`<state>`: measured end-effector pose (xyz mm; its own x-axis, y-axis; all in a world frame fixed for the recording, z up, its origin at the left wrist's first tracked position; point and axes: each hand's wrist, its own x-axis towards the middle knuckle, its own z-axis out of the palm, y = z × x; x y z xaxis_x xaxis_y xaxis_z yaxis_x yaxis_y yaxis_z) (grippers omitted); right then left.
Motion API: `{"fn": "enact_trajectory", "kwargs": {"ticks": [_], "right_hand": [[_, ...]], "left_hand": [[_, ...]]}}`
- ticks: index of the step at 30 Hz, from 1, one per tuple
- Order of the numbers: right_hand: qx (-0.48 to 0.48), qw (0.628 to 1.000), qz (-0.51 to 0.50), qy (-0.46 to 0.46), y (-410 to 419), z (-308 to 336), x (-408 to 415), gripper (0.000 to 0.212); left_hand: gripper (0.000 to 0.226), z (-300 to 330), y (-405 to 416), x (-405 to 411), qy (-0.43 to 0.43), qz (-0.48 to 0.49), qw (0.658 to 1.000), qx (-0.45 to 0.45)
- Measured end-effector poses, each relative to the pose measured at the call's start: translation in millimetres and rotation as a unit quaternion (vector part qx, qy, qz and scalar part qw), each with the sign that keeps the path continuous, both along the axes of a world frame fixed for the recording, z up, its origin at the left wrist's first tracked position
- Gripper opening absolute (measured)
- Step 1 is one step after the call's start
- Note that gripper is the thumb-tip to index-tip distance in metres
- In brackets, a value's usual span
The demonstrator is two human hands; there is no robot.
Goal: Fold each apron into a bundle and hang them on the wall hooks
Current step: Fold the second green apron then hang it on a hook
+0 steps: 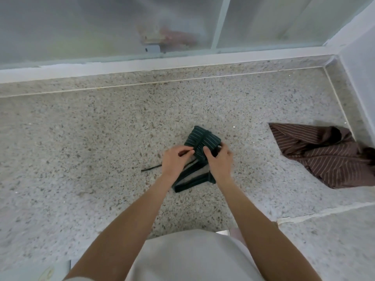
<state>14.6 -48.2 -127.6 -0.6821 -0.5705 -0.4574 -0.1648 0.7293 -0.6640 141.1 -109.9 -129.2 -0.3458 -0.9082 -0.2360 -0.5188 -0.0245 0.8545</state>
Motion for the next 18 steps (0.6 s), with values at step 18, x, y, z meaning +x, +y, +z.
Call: {"fn": "enact_trajectory", "kwargs": {"ticks": [18], "right_hand": [[-0.137, 0.649, 0.595, 0.454, -44, 15, -35, 0.009]], "left_hand": [[0.011, -27, -4, 15, -0.162, -0.145, 0.910, -0.352]]}}
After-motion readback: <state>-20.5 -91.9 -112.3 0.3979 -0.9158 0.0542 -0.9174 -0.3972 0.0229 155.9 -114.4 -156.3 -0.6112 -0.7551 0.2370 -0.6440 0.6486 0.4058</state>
